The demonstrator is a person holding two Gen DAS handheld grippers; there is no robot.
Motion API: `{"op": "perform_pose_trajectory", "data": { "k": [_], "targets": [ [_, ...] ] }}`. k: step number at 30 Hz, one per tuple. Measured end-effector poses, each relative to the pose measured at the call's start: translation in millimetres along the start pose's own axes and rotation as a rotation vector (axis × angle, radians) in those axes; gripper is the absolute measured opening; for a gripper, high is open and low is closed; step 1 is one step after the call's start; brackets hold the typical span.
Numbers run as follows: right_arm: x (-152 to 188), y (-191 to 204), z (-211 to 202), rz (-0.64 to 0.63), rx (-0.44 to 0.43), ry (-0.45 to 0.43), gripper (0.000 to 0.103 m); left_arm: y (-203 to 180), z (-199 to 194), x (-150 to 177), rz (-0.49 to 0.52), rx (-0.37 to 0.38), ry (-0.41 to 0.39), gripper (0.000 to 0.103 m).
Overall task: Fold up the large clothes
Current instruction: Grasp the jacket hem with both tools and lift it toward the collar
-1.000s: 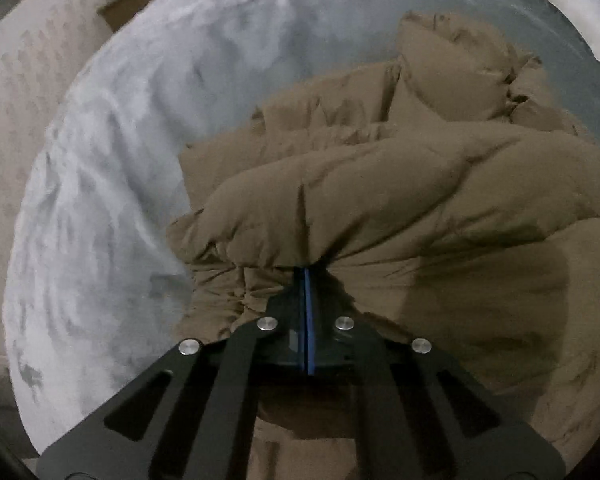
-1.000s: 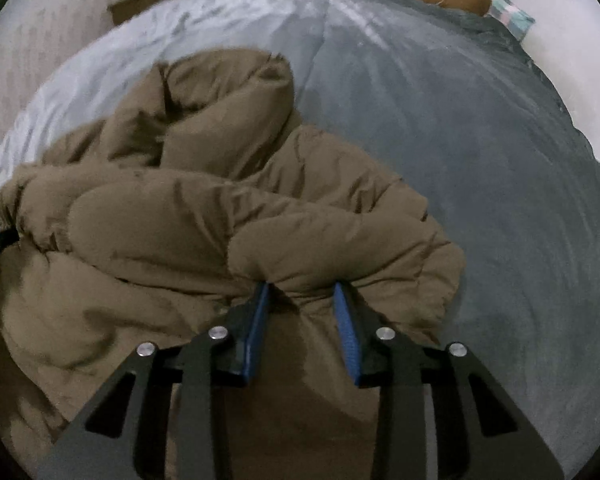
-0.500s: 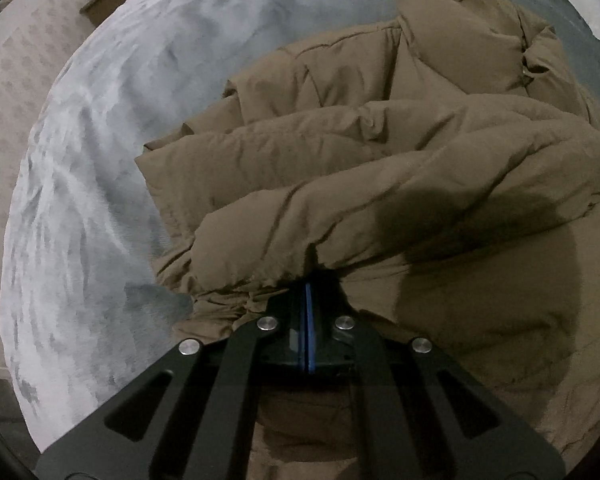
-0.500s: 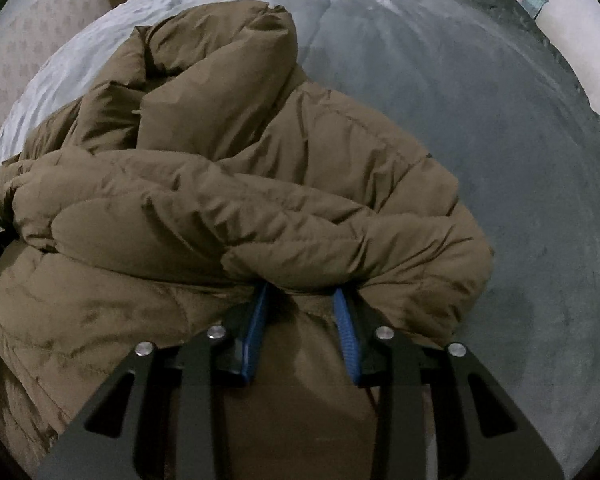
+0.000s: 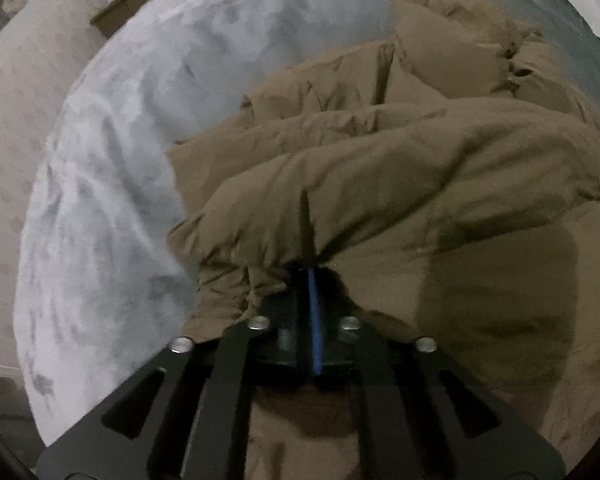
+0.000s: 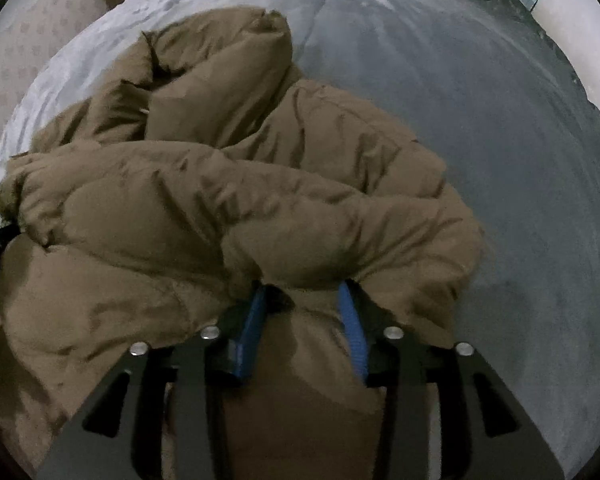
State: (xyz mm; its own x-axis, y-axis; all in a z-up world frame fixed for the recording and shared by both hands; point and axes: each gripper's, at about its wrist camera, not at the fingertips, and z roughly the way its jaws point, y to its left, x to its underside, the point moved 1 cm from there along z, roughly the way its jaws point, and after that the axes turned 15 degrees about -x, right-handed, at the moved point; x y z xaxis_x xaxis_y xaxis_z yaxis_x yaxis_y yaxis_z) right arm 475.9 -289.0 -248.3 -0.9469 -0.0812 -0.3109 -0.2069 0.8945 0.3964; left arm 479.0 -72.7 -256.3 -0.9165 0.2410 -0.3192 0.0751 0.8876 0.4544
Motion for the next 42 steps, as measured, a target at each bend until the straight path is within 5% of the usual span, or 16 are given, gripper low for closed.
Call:
{"op": "perform_pose_trajectory", "data": {
  "k": [4,9,18,23,26,28,30,33,39,42],
  "targets": [
    [19,5,-57,-0.003,-0.079,-0.146,0.051,17,-40,23,-0.019,0.044,-0.105,0.058],
    [55,13,-76,-0.057,-0.086,-0.159,0.051,27,-54,54,-0.019,0.088,-0.129,0.058],
    [70,10,-12,-0.029,-0.042,-0.022,0.049,25,-20,65,-0.013,0.133,-0.025,0.058],
    [64,11,4,-0.014,-0.021,-0.002,0.049,22,-16,67,-0.009,0.1,-0.011,0.058],
    [71,12,-10,-0.012,-0.03,-0.052,0.05,30,-26,76,-0.036,0.085,-0.015,0.061],
    [82,10,-24,0.005,-0.044,-0.091,0.055,39,-36,87,-0.049,0.073,-0.035,0.078],
    [96,14,-45,0.009,-0.051,-0.153,0.069,48,-52,106,-0.049,0.06,-0.087,0.084],
    [122,23,-71,-0.008,-0.063,-0.214,0.072,54,-68,129,-0.04,0.037,-0.132,0.085],
    [176,38,-105,-0.024,-0.015,-0.293,0.073,82,-96,193,-0.095,0.107,-0.16,0.085],
    [215,44,-124,-0.046,0.02,-0.328,0.073,95,-103,246,-0.135,0.129,-0.155,0.085]
  ]
}}
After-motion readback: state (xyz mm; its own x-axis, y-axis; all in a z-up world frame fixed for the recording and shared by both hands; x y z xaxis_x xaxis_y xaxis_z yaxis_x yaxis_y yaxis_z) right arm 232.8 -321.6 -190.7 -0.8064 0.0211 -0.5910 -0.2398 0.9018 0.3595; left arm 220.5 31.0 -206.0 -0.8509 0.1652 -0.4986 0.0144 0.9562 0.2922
